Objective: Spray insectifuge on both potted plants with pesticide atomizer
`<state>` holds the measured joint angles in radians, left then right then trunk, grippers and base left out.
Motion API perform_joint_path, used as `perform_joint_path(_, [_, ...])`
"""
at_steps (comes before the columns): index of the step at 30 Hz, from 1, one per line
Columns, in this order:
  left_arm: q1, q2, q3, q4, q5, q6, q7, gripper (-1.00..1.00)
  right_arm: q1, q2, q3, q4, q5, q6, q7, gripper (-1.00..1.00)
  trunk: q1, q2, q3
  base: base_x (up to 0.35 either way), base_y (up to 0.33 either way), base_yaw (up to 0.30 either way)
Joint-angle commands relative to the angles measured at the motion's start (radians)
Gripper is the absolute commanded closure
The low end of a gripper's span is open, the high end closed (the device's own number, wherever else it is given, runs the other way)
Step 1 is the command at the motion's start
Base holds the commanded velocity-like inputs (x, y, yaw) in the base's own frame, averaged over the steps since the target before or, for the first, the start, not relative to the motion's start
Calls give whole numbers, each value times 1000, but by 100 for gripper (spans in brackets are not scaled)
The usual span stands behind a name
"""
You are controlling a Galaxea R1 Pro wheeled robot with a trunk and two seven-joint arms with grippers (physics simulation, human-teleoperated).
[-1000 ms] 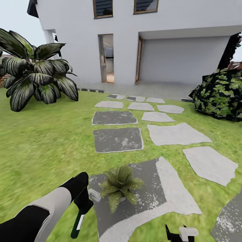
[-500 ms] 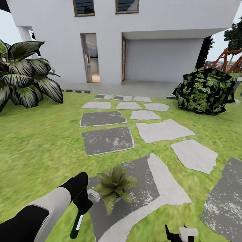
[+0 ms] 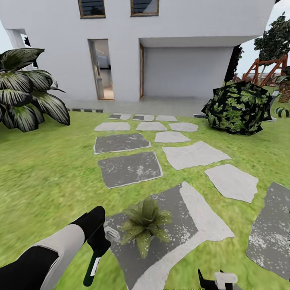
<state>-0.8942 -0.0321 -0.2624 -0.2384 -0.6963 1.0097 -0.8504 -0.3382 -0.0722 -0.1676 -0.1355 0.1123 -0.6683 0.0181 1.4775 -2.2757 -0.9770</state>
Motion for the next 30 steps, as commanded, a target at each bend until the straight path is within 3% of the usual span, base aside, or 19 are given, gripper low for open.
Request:
perform_joint_path(1, [0, 0, -1, -2, -11, 2, -10, 100, -1, 0, -9, 1, 10, -4, 2, -100, 0, 0, -1, 0, 307, -263])
perform_joint_path(16, [1, 1, -1, -1, -11, 2, -10, 100, -1, 0, -9, 1, 10, -4, 2, -100, 0, 0, -1, 10, 309, -265])
perform_joint_path(27, [1, -1, -1, -2, -12, -2, -10, 100, -1, 0, -9, 1, 10, -4, 2, -100, 0, 0, -1, 169, 292, -265])
perform_joint_path(30, [3, -3, -3, -2, -12, -3, -10, 100, -1, 0, -9, 1, 10, -4, 2, -100, 0, 0, -1, 30, 27, -265])
